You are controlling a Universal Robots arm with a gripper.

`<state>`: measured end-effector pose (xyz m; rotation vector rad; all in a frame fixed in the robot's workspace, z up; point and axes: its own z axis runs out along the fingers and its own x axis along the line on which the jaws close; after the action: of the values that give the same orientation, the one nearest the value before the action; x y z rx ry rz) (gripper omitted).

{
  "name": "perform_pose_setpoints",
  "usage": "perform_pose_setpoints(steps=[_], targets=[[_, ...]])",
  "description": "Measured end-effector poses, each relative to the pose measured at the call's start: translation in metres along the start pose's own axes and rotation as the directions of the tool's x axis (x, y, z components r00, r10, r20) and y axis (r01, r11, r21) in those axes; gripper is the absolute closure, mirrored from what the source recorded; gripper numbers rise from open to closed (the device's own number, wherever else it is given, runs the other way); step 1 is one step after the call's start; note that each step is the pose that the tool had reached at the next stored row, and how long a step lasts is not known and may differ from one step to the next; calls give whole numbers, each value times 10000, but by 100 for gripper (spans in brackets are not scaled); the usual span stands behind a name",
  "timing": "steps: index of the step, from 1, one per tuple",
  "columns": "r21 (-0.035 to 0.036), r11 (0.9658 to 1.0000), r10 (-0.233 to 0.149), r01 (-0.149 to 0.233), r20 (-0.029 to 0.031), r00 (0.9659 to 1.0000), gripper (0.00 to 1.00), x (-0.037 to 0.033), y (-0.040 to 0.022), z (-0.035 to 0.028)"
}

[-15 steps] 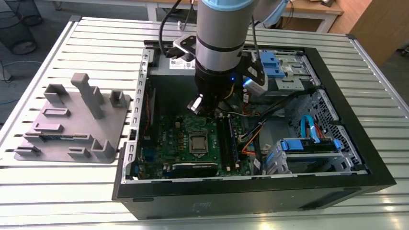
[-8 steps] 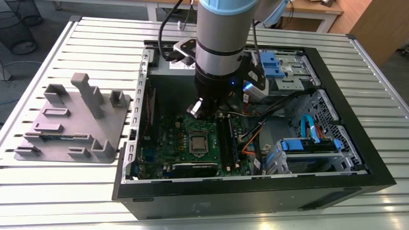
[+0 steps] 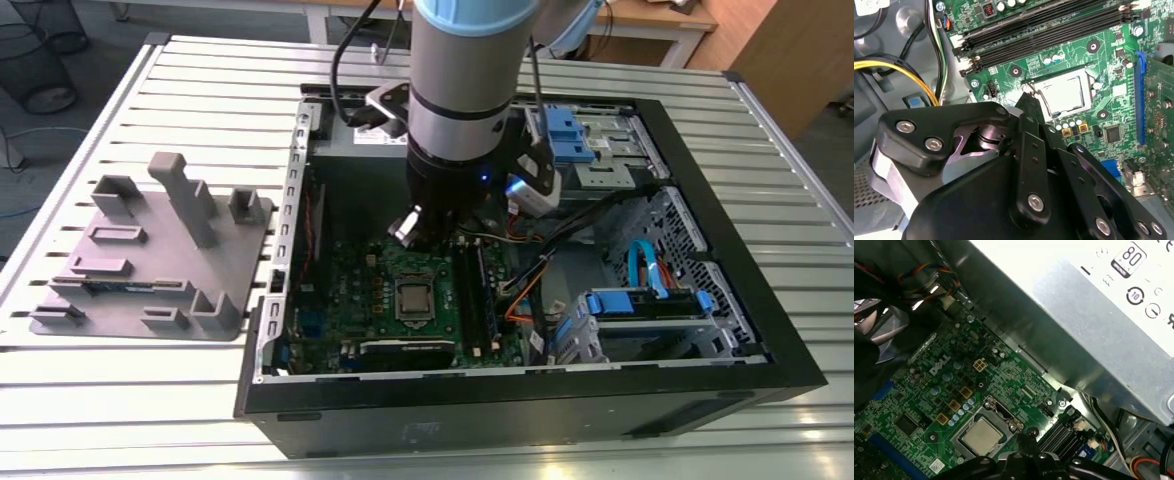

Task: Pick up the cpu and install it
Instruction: 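Install the first cpu locking lever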

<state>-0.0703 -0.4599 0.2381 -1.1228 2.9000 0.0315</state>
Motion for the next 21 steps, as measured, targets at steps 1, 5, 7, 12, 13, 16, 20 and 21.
perform_pose_setpoints(steps=[1,5,7,12,13,16,20,21], targets=[[6,10000,94,-94,-2,10000,89,0,0,4],[46,9990,445,-445,-23,9990,89,1,0,15],[74,9982,591,-590,-40,9982,89,2,-1,20],[199,9965,810,-807,-129,9966,89,6,-5,24],[251,9962,844,-839,-168,9963,89,6,-5,25],[393,9950,928,-917,-273,9953,89,7,-7,25],[530,9933,1048,-1028,-358,9938,89,12,-12,35],[550,9929,1072,-1051,-364,9936,89,14,-13,40]])
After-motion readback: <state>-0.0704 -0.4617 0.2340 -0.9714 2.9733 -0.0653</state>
